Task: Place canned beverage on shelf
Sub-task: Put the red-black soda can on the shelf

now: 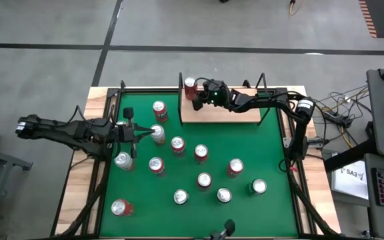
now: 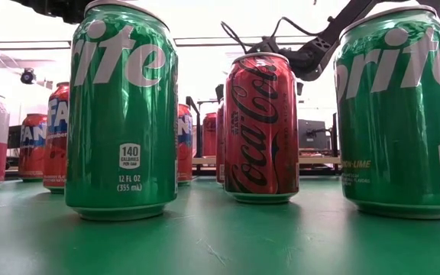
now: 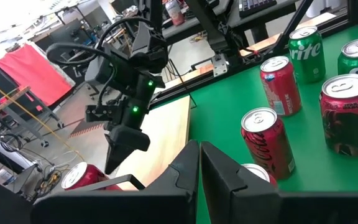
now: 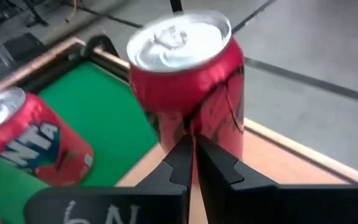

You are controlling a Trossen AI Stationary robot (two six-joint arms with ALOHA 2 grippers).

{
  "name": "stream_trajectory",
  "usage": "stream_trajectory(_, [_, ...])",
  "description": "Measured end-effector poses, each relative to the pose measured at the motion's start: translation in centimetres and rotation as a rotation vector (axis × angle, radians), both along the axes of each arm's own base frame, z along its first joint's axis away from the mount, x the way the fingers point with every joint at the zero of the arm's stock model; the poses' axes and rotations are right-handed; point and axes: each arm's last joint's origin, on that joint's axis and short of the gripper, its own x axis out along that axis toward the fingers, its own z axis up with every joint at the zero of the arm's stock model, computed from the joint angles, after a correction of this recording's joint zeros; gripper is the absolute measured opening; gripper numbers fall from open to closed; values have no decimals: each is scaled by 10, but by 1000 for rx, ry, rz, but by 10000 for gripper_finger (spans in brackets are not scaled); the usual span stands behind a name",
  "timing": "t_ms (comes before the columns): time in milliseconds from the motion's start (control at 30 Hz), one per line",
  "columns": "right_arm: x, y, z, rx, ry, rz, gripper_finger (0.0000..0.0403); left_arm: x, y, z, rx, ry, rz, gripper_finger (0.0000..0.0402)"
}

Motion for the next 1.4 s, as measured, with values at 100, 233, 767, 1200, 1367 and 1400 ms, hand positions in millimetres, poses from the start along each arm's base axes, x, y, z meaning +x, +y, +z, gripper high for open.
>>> stream_trajectory(100, [-3, 1, -6, 43, 46, -45, 12, 0, 0, 0, 0, 0, 0, 0])
stream_trajectory(233, [-6, -2, -7, 17, 67, -172, 12, 0, 0, -1, 0, 6, -1, 0])
stream_trajectory(767, [0, -4, 4, -48, -28, -93, 12, 2, 0, -2, 8, 19, -1, 0])
stream_trajectory(1200, [3, 3, 3, -25, -30, -74, 12, 3, -1, -3, 21, 29, -4, 0])
stream_trajectory(1367, [9, 15, 2, -17, -23, -30, 12, 4, -1, -3, 21, 30, -4, 0])
stream_trajectory(1400, [9, 16, 2, -23, -22, -26, 12, 4, -1, -3, 21, 30, -4, 0])
